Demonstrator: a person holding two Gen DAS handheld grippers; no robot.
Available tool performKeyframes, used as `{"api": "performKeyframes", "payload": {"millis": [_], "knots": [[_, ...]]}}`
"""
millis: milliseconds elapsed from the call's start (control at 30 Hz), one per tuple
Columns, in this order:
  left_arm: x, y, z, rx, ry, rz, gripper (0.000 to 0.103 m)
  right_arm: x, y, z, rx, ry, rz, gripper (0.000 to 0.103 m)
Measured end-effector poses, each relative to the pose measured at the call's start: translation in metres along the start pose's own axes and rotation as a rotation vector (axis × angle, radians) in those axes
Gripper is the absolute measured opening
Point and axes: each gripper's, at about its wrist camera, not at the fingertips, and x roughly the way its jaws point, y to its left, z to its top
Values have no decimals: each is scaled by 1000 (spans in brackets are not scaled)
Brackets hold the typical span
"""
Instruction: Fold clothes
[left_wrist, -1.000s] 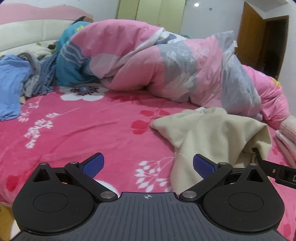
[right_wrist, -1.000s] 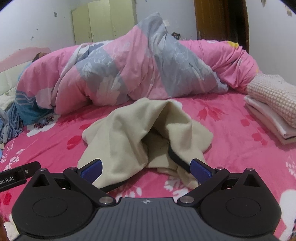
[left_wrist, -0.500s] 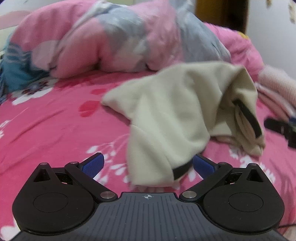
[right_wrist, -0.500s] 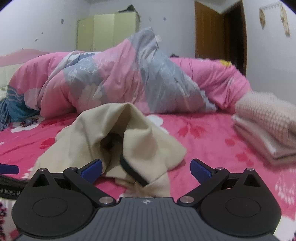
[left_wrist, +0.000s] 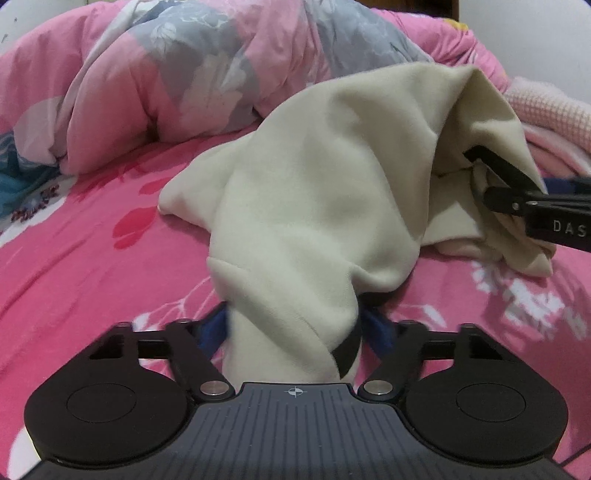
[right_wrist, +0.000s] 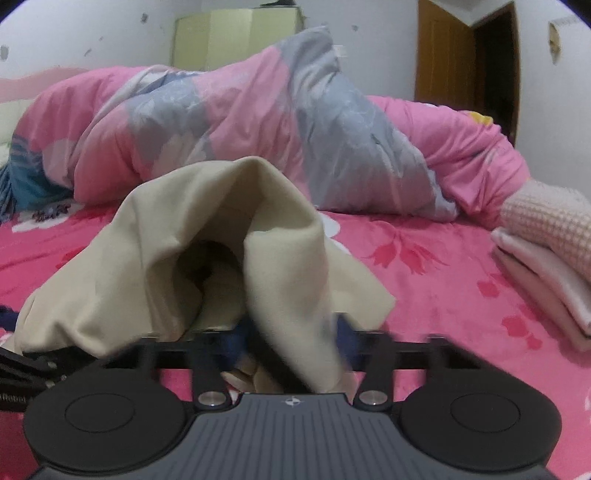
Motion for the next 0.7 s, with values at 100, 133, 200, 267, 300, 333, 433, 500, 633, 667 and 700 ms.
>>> {"api": "performKeyframes", "payload": {"millis": [100, 133, 200, 267, 300, 333, 433, 500, 633, 667, 700], "knots": [[-10, 3, 2, -20, -30, -4, 20, -15, -9, 4, 26, -55, -28, 11], [-17, 5, 4, -29, -47, 0, 16, -23, -12, 7, 30, -81, -35, 10], [-31, 12, 10, -54, -87, 6, 9, -39, -16, 15, 23, -139, -47, 9], [-49, 22, 17, -89, -133, 8, 8, -56, -18, 26, 12, -194, -52, 8], [-59, 26, 20, -101, -158, 11, 8, -65, -19, 32, 1, -223, -54, 8], [-70, 31, 23, -110, -183, 15, 8, -75, -20, 38, -10, -251, -55, 8], [-103, 45, 30, -134, -261, 24, 7, -107, -22, 51, -20, -329, -50, 7], [-125, 55, 35, -157, -310, 22, 7, -128, -23, 61, -26, -380, -46, 7], [-166, 72, 38, -198, -392, 2, 7, -172, -26, 74, -33, -479, -36, 7], [-175, 73, 38, -202, -410, -4, 7, -183, -27, 76, -33, -502, -33, 7], [-184, 74, 39, -203, -427, -11, 7, -195, -28, 78, -29, -524, -28, 7]]}}
